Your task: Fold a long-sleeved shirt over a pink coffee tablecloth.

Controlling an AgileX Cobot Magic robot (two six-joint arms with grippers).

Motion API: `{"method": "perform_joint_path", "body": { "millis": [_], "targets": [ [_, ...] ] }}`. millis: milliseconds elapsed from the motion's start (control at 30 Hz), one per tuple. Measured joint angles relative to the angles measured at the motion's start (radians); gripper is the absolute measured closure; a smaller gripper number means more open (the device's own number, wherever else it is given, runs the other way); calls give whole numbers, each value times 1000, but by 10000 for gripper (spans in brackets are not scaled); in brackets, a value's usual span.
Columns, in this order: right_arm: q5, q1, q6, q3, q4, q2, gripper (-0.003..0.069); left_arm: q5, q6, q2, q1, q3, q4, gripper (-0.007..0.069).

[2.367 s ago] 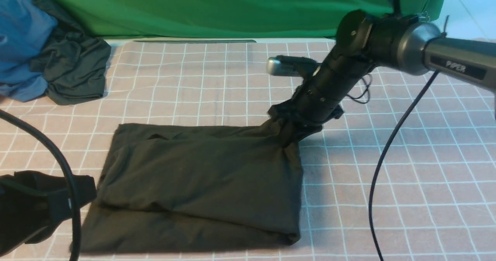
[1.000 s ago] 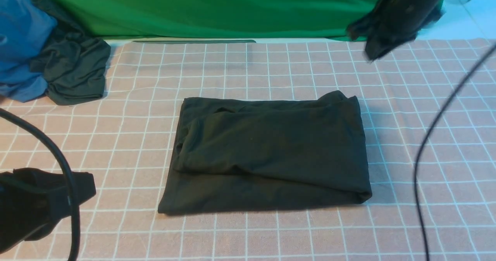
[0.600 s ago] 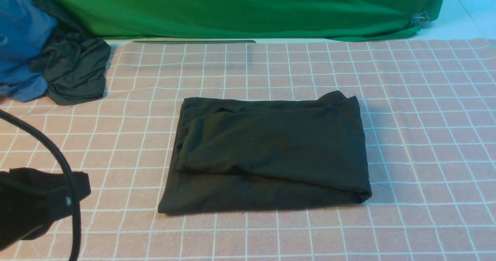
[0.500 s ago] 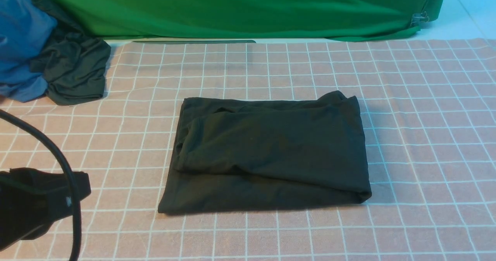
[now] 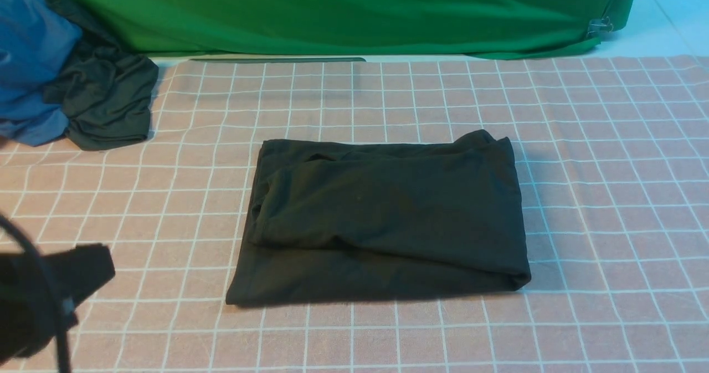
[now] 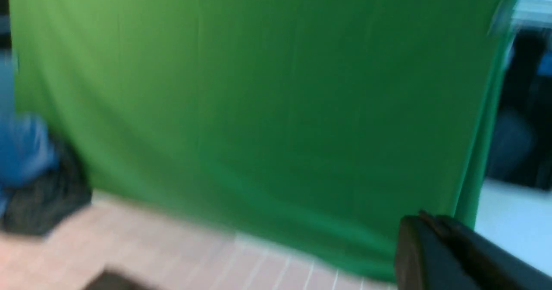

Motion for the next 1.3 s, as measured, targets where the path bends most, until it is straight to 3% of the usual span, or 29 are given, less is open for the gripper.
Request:
{"method": "perform_joint_path", "body": {
  "millis": [367,1000,1167,1200,1300],
  "targets": [
    [-27,0,0,30,0,-102,604,-60,-76,-433,0,159,-4,610],
    [-28,-2,0,30,0,-104,547,-114,-55,-428,0,164,6,610],
    [-28,-2,0,30,0,-104,536,-296,12,-426,15,217,22,610],
    [-28,-2,0,30,0,-104,534,-417,51,-425,57,264,5,610],
    [-28,-2,-2,30,0,-104,529,-523,89,-425,154,359,-16,610]
  ]
}}
